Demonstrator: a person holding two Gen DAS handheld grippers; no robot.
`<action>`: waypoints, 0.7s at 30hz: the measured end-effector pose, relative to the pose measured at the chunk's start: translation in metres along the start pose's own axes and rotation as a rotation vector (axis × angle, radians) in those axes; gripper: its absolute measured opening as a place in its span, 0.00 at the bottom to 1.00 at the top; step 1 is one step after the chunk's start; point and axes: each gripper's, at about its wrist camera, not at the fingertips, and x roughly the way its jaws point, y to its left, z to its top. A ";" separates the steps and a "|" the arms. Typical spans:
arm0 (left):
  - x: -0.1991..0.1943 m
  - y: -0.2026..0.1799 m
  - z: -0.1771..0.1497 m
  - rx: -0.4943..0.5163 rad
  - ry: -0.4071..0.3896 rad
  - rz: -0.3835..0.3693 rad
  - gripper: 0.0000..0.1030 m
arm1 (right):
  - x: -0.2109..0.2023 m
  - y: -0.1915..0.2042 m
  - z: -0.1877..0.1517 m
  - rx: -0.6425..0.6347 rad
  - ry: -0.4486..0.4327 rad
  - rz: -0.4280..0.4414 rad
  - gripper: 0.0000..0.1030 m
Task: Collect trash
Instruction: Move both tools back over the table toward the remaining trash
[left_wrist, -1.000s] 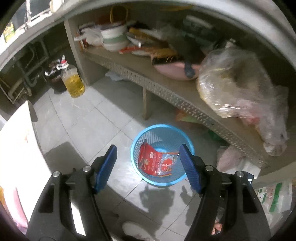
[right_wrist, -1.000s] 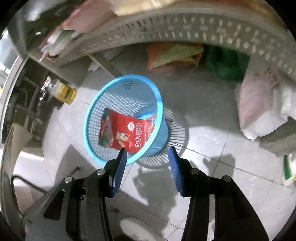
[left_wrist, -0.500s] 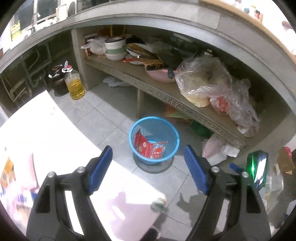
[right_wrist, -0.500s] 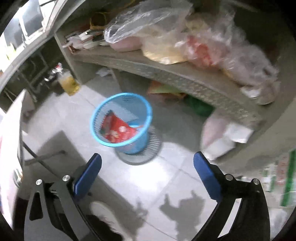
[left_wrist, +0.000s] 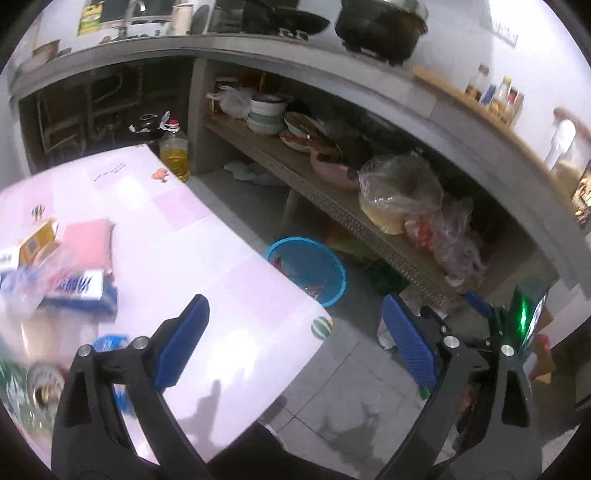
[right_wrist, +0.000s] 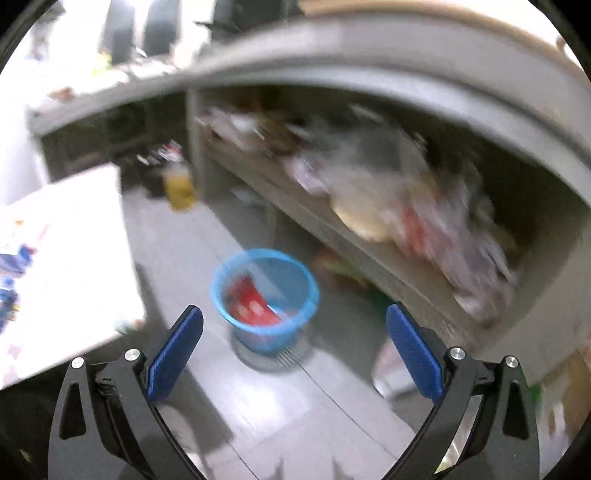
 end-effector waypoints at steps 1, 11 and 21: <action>-0.009 0.007 -0.005 -0.018 -0.016 0.000 0.92 | -0.006 0.006 0.004 -0.013 -0.028 0.018 0.94; -0.101 0.087 -0.065 -0.193 -0.147 0.039 0.92 | -0.032 0.089 0.026 -0.097 -0.089 0.270 0.94; -0.156 0.145 -0.112 -0.255 -0.261 0.219 0.92 | -0.042 0.148 0.029 -0.114 -0.025 0.500 0.94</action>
